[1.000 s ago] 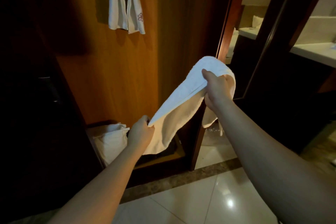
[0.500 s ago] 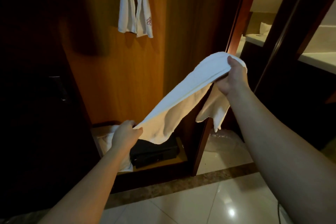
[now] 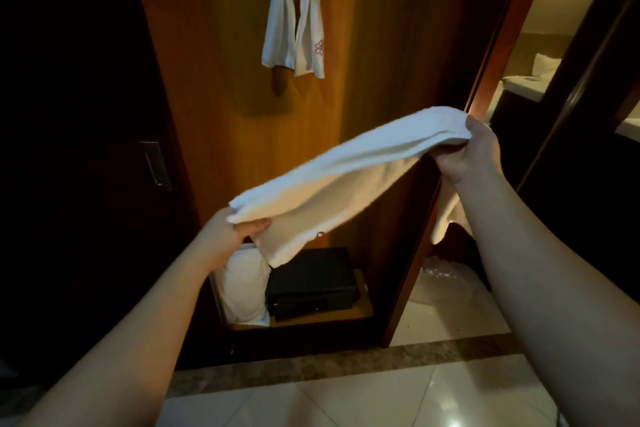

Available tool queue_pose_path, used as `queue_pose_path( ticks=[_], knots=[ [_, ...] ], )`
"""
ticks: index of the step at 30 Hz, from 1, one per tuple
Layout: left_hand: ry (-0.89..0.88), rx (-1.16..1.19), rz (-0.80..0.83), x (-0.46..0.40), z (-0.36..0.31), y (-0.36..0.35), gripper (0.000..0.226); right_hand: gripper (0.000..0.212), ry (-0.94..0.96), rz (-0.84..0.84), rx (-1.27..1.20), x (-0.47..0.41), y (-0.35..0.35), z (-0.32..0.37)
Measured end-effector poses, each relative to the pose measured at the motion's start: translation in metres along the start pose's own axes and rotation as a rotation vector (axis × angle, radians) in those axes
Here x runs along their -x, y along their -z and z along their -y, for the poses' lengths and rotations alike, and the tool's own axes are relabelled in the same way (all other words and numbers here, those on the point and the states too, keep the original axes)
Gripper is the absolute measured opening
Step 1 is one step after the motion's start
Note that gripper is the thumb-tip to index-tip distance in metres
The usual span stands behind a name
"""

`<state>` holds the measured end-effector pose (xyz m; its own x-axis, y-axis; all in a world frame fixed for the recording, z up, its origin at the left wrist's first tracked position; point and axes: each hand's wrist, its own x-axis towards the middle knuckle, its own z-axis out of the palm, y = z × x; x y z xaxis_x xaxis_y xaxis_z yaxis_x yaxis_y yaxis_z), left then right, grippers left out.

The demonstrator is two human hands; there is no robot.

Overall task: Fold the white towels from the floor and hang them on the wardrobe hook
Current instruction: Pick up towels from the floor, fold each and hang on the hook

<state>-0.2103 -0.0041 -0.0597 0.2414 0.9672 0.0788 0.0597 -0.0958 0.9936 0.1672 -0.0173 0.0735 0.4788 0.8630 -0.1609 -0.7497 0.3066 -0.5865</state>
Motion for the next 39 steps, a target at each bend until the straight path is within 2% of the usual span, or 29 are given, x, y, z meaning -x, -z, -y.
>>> queue_pose_path(
  ticks=[1, 3, 9, 12, 15, 21, 26, 30, 34, 37, 39],
  knots=[
    [0.018, 0.087, -0.075, 0.002, 0.001, 0.002, 0.026, 0.041, 0.002, -0.003, 0.029, -0.002, 0.002, 0.0],
    [-0.001, 0.3, -0.185, 0.005, -0.006, 0.011, 0.037, 0.035, 0.004, -0.033, 0.082, -0.005, 0.01, -0.001],
    [-0.074, 0.507, -0.142, 0.012, -0.018, 0.012, 0.035, 0.035, -0.008, -0.094, 0.149, -0.007, 0.025, -0.019],
    [-0.071, 0.519, -0.134, 0.014, -0.017, 0.014, 0.025, 0.034, -0.013, -0.131, 0.144, -0.007, 0.034, -0.027],
    [-0.081, 0.436, -0.14, 0.015, -0.016, 0.013, 0.02, 0.036, -0.046, -0.157, 0.123, -0.007, 0.043, -0.029],
    [-0.095, 0.044, -0.186, 0.016, -0.017, 0.016, 0.025, 0.037, -0.066, -0.143, 0.126, -0.005, 0.055, -0.028],
    [-0.081, 0.387, -0.116, 0.022, -0.015, 0.019, 0.037, 0.034, -0.045, -0.17, 0.149, -0.003, 0.062, -0.024],
    [-0.054, 0.478, -0.079, 0.03, -0.001, 0.012, 0.038, 0.032, -0.062, -0.143, 0.13, 0.002, 0.064, -0.023],
    [0.005, 0.68, -0.074, 0.036, 0.019, 0.005, 0.032, 0.035, -0.077, -0.136, 0.106, 0.007, 0.065, -0.021],
    [0.18, 0.623, -0.221, 0.032, 0.033, -0.009, 0.037, 0.039, -0.084, -0.095, 0.085, 0.013, 0.064, -0.023],
    [0.309, 0.507, -0.27, 0.028, 0.043, -0.018, 0.014, 0.038, -0.077, -0.06, 0.057, 0.018, 0.058, -0.024]
  ],
)
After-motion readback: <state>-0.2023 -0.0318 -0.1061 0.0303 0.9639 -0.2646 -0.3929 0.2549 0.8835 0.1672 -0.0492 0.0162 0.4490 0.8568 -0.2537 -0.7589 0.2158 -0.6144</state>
